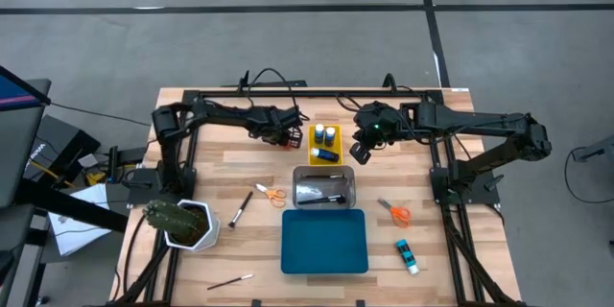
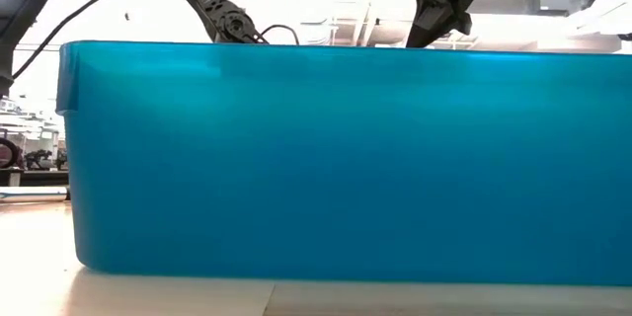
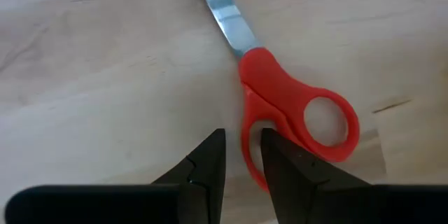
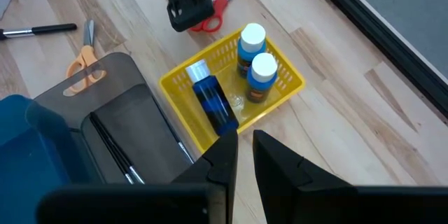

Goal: Pick & Place Paint Supplies
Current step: Put the red scissors into the blue bin

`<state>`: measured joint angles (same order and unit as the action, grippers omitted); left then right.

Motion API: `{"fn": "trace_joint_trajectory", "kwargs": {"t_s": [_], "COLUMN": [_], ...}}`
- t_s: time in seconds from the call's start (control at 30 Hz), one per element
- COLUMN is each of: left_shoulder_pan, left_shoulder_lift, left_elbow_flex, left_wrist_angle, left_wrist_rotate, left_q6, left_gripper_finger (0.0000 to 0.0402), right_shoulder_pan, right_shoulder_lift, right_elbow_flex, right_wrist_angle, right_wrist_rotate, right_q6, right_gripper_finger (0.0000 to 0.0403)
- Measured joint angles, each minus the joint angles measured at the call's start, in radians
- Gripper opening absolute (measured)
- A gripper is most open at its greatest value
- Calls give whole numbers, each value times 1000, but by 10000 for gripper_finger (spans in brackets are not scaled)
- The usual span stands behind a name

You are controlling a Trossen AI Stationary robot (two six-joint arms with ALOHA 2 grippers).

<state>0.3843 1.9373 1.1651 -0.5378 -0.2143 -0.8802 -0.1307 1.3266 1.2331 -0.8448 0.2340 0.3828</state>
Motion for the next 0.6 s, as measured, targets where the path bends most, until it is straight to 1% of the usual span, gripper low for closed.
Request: {"fn": "trace_joint_trajectory", "kwargs": {"t_s": [0.23, 0.33, 0.43, 0.53, 0.6], "left_shoulder_pan": [-12, -7, 1, 9, 13], "left_shoulder_lift": [9, 9, 10, 10, 11], "left_elbow_flex": [-1, -2, -3, -3, -3], "left_wrist_angle": [2, 2, -3, -3, -2], "left_wrist_rotate": [-36, -37, -31, -28, -24], "left_q6": [-40, -41, -42, -41, -35], "left_gripper_finger": [85, 78, 54, 18, 7], "right_shoulder_pan": [0, 0, 0, -1, -1], "right_shoulder_lift": [0, 0, 0, 0, 0], "right_elbow_flex": [0, 0, 0, 0, 0], "right_wrist_angle": [-7, -8, -8, -8, -8], "right_wrist_rotate": [-1, 0, -1, -1, -1], "right_q6": [2, 2, 1, 0, 0], "right_gripper_finger": [43, 43, 43, 43, 43]}}
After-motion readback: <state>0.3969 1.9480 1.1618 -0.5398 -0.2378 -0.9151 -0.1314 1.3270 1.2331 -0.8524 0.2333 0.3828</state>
